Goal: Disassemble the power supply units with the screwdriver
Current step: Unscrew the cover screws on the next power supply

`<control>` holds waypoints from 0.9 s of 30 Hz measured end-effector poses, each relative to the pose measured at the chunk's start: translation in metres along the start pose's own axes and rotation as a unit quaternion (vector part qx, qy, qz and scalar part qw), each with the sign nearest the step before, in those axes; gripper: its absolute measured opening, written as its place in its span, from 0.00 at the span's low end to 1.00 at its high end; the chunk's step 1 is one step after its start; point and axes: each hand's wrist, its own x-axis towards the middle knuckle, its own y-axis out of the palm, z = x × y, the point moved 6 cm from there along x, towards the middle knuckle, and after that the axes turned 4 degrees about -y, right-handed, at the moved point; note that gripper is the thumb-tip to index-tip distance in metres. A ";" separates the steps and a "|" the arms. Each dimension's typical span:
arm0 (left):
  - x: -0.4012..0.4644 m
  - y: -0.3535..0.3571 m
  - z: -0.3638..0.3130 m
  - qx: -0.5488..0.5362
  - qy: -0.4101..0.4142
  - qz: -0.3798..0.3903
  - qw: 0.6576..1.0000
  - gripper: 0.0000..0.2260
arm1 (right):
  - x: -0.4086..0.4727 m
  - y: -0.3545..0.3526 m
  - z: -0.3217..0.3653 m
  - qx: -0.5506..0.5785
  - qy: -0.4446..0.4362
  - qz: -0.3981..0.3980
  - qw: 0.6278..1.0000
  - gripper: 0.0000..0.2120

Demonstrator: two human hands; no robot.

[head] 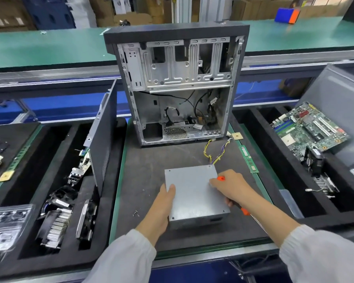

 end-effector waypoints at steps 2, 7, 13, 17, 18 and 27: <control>0.001 -0.001 -0.003 0.004 0.004 0.000 1.000 0.19 | 0.002 0.001 0.000 0.005 -0.002 0.000 1.000 0.11; 0.000 -0.003 -0.004 0.044 0.019 0.007 0.999 0.19 | 0.002 -0.005 -0.005 0.022 0.001 0.017 1.000 0.11; 0.004 -0.012 0.003 -0.002 0.013 0.031 0.999 0.22 | 0.002 0.003 -0.024 0.149 0.026 0.089 0.985 0.11; 0.001 -0.004 0.018 -0.053 0.017 0.016 0.998 0.21 | -0.002 0.017 -0.038 0.219 0.088 0.124 0.964 0.18; 0.002 -0.003 0.020 -0.072 0.013 -0.001 0.997 0.20 | -0.002 0.018 -0.039 0.233 0.096 0.124 0.960 0.19; 0.006 -0.007 0.004 -0.101 -0.082 -0.040 0.991 0.20 | 0.006 0.005 -0.030 0.285 0.160 0.136 0.935 0.17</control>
